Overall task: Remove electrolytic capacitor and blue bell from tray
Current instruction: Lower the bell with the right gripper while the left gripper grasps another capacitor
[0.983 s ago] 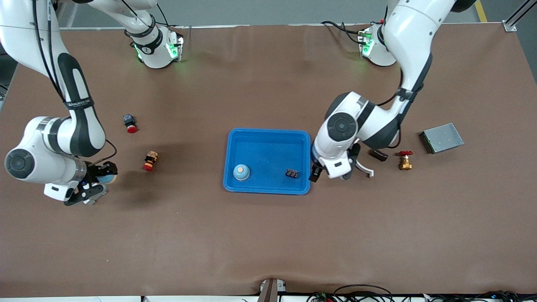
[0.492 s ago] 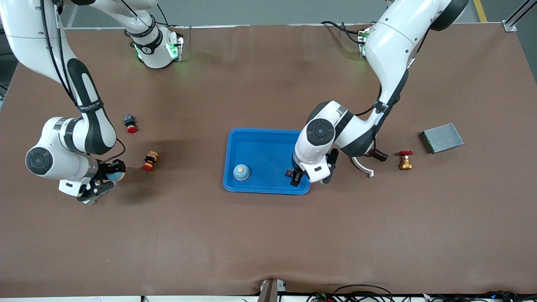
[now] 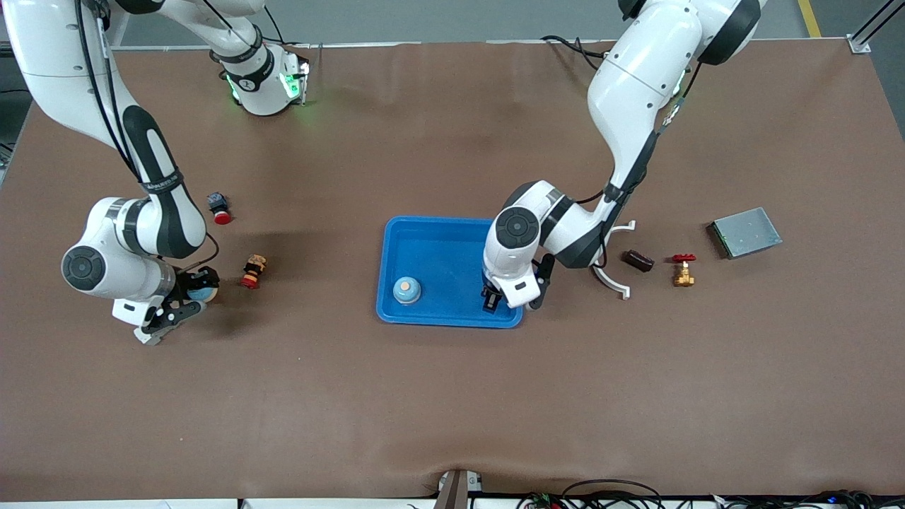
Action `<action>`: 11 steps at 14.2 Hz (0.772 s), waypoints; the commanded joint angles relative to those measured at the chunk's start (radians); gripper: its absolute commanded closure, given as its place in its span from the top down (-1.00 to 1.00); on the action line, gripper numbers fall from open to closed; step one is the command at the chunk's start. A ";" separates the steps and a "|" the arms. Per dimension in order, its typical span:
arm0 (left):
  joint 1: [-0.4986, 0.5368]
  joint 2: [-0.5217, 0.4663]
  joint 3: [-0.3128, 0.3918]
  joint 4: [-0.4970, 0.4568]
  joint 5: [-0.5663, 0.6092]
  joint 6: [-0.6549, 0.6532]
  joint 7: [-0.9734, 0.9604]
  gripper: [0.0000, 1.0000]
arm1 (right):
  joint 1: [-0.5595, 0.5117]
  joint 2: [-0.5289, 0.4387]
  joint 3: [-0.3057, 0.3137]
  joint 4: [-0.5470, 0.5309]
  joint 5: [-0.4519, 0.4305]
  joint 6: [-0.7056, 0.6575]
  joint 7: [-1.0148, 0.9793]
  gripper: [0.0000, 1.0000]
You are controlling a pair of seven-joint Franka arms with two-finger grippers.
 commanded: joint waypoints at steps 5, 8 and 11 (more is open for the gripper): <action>-0.016 0.010 0.014 0.023 0.023 0.020 -0.022 -1.00 | -0.020 0.012 0.015 -0.004 -0.003 0.026 -0.006 -0.26; -0.008 -0.025 0.014 0.023 0.023 0.006 -0.020 -1.00 | -0.020 0.017 0.015 -0.004 -0.003 0.029 -0.006 -0.20; 0.003 -0.071 0.015 0.028 0.024 0.003 -0.017 -1.00 | -0.021 0.017 0.015 -0.003 -0.003 0.029 -0.005 0.25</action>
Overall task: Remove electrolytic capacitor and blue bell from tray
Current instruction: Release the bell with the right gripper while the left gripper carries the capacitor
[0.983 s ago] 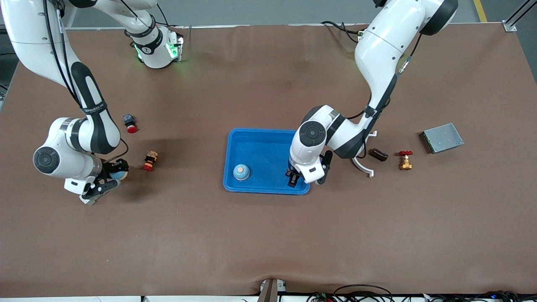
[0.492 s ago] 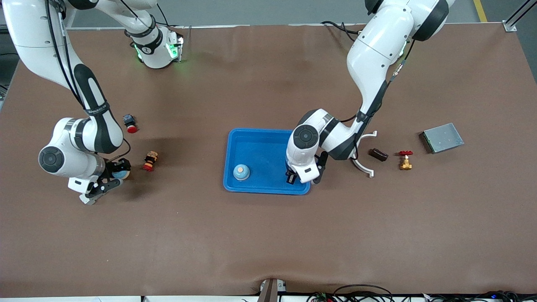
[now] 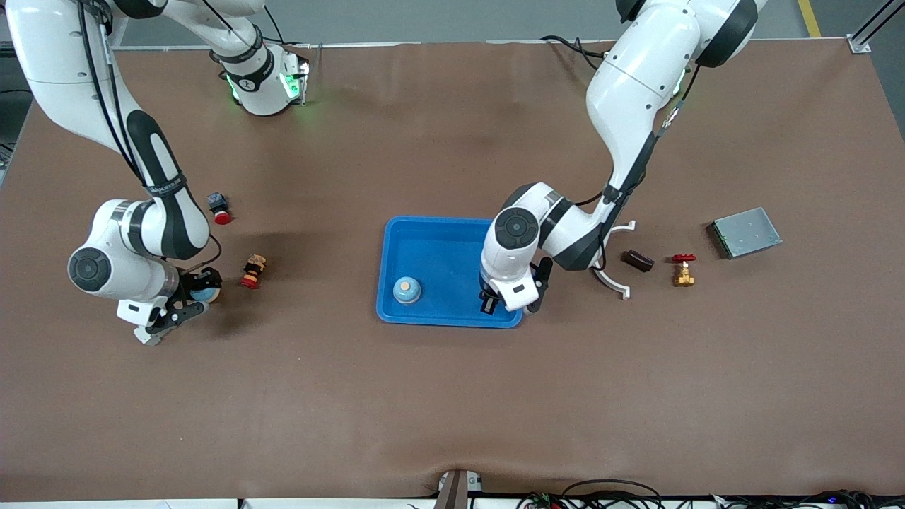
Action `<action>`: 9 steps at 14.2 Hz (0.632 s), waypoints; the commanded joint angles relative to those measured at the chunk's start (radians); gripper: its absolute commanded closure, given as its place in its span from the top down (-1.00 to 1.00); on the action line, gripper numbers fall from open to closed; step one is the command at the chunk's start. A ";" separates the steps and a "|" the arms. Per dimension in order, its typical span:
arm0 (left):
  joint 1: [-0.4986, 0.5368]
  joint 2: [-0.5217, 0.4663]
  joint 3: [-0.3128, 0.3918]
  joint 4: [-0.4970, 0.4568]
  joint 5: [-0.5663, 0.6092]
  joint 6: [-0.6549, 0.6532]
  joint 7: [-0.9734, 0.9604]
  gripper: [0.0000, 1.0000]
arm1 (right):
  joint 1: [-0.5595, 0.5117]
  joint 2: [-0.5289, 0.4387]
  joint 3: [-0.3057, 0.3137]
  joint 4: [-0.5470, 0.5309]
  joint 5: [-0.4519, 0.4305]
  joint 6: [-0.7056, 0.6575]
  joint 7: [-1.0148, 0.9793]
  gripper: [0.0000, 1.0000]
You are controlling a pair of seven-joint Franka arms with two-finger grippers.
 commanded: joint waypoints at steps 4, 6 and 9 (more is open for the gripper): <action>0.042 -0.135 0.006 -0.013 0.024 -0.096 0.036 -1.00 | -0.021 0.001 0.015 0.000 0.000 0.008 -0.003 1.00; 0.060 -0.173 0.006 -0.013 0.023 -0.159 0.064 -1.00 | -0.021 0.000 0.015 0.001 0.000 -0.001 -0.003 1.00; 0.092 -0.213 -0.002 -0.016 0.009 -0.200 0.075 -1.00 | -0.015 -0.023 0.020 0.013 0.015 -0.066 0.013 1.00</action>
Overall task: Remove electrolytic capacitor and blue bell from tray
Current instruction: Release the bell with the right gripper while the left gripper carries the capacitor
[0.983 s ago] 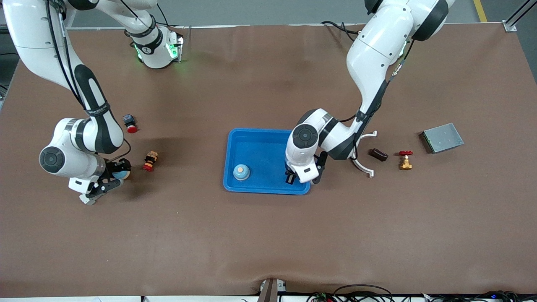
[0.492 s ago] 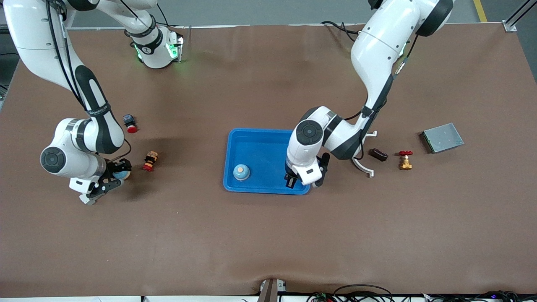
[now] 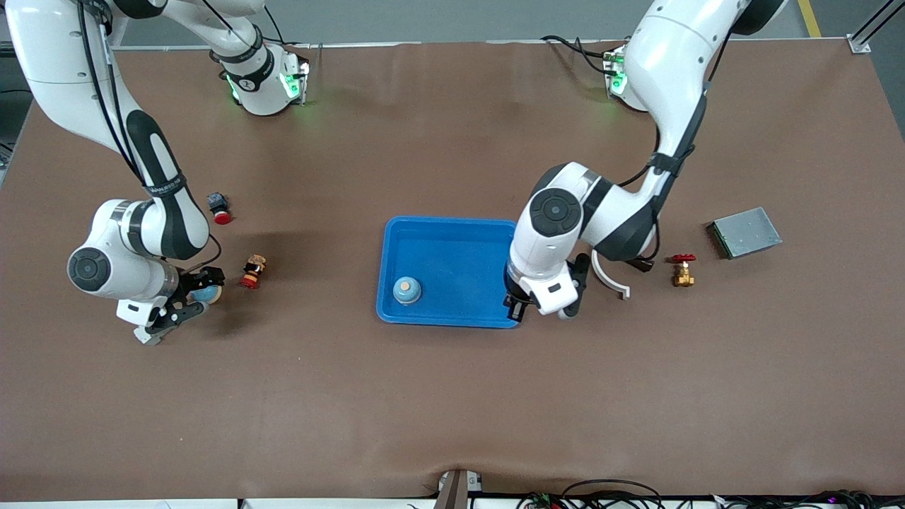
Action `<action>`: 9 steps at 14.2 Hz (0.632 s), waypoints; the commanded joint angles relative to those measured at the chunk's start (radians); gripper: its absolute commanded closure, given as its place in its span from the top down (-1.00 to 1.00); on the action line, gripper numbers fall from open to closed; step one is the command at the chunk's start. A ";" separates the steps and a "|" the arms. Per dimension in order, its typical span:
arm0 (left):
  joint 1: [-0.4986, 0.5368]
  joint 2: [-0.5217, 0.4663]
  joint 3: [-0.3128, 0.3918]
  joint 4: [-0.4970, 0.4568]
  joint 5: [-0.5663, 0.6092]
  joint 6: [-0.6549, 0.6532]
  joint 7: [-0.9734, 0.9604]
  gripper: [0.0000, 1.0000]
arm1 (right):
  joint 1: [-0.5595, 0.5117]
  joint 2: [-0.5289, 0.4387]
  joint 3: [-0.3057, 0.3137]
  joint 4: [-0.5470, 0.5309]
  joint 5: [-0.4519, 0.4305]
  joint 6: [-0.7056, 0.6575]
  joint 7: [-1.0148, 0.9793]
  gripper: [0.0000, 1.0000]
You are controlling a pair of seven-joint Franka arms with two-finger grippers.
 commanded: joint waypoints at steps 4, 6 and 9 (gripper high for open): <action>0.086 -0.081 -0.013 -0.033 0.006 -0.154 0.054 -1.00 | 0.009 -0.057 0.020 0.080 0.141 -0.233 0.177 1.00; 0.115 -0.090 -0.013 -0.045 0.006 -0.179 0.075 -1.00 | 0.044 -0.072 0.020 0.097 0.143 -0.267 0.275 1.00; 0.163 -0.099 -0.011 -0.053 0.007 -0.253 0.155 -1.00 | 0.099 -0.090 0.022 0.097 0.143 -0.269 0.416 1.00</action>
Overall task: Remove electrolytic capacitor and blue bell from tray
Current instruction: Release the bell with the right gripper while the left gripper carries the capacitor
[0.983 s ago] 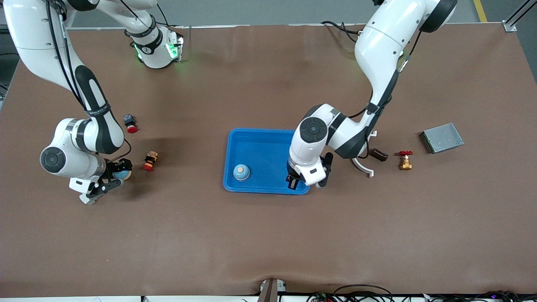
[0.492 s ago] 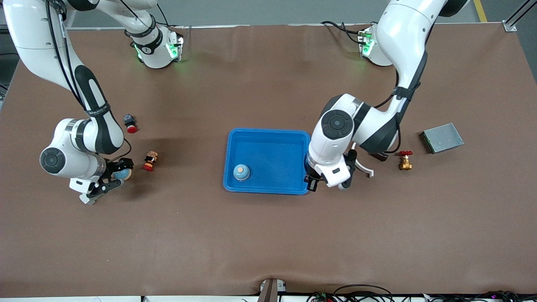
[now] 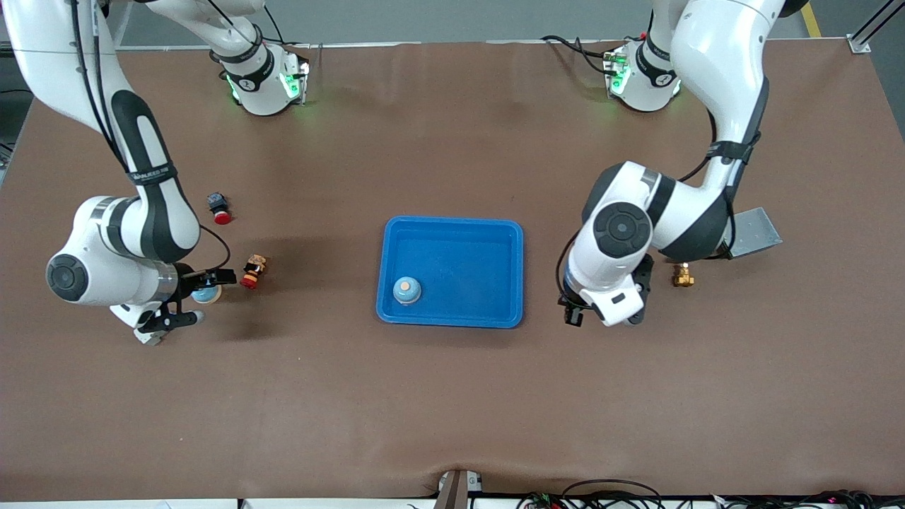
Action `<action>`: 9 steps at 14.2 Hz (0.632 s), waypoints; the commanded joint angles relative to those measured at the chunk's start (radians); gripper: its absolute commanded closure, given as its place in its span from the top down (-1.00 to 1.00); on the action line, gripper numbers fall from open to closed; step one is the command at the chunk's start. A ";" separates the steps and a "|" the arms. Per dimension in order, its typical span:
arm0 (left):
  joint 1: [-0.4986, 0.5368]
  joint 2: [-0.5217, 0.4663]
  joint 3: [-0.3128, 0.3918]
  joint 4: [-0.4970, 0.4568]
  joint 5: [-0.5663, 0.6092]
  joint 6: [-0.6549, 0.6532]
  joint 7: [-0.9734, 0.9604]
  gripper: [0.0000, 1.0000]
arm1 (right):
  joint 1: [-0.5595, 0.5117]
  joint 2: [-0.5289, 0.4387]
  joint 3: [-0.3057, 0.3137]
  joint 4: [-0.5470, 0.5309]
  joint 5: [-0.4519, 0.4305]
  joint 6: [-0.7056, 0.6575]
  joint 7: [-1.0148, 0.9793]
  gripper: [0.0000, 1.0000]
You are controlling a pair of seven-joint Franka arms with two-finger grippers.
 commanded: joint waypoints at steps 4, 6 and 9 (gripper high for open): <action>0.100 -0.052 -0.010 -0.066 0.009 -0.108 0.148 -1.00 | 0.118 -0.035 -0.001 -0.009 0.026 -0.007 0.280 1.00; 0.129 -0.076 -0.010 -0.089 0.009 -0.114 0.201 -1.00 | 0.161 -0.034 -0.001 0.011 0.063 -0.007 0.364 1.00; 0.168 -0.096 -0.010 -0.124 0.014 -0.114 0.267 -1.00 | 0.235 -0.029 -0.001 0.035 0.068 0.007 0.513 1.00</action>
